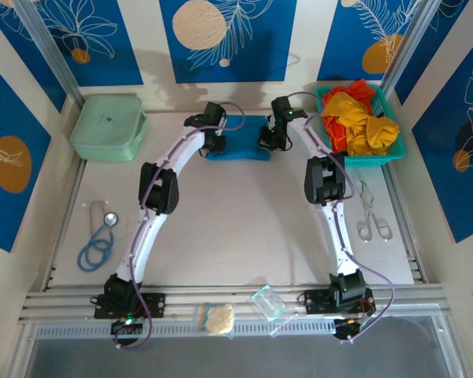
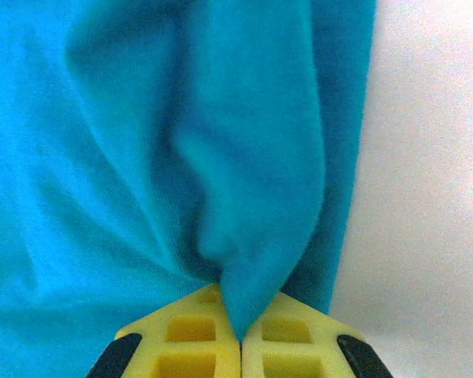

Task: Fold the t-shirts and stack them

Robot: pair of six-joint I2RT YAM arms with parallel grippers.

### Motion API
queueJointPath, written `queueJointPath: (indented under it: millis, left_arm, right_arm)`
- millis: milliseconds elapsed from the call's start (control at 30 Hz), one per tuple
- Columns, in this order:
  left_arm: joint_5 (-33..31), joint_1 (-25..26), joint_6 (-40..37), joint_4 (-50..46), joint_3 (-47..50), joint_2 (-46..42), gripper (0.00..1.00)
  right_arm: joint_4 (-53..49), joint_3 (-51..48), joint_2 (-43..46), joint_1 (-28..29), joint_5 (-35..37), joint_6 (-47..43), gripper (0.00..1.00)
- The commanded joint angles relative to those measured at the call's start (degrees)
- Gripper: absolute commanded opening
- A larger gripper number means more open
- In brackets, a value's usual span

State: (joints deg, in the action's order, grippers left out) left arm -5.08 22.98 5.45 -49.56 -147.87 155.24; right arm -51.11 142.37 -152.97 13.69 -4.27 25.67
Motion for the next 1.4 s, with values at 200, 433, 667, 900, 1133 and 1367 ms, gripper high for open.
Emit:
queueJointPath:
  millis: [200, 433, 667, 900, 1133, 1367]
  left_arm:
    - [-1.2, -2.4, -2.9, -1.1, -1.4, 2.8, 0.39]
    - [-2.9, -2.4, -3.0, -0.3, -1.4, -0.8, 0.66]
    - [-4.0, -2.4, -3.8, 0.5, -1.3, -8.9, 0.79]
    - [-5.3, -2.2, -5.3, 5.3, 5.2, -24.8, 0.99]
    - [-7.9, -2.2, -8.9, 28.2, 41.8, -52.1, 0.99]
    - [-15.3, -2.7, -13.5, 54.6, 82.4, -75.4, 0.99]
  right_arm:
    - [-4.0, 4.4, -5.4, -0.9, -3.8, 0.0, 0.09]
    - [-5.0, 5.3, -0.6, -1.1, -2.9, -1.0, 0.58]
    - [-7.5, 5.2, 6.4, -1.4, -1.0, -2.6, 0.97]
    - [-8.2, -1.7, 18.3, -1.4, 2.6, -4.1, 0.99]
    - [9.2, -33.0, 40.7, -1.0, 9.2, -6.4, 0.99]
    - [41.9, -74.8, 65.1, -2.3, 14.5, -10.6, 0.99]
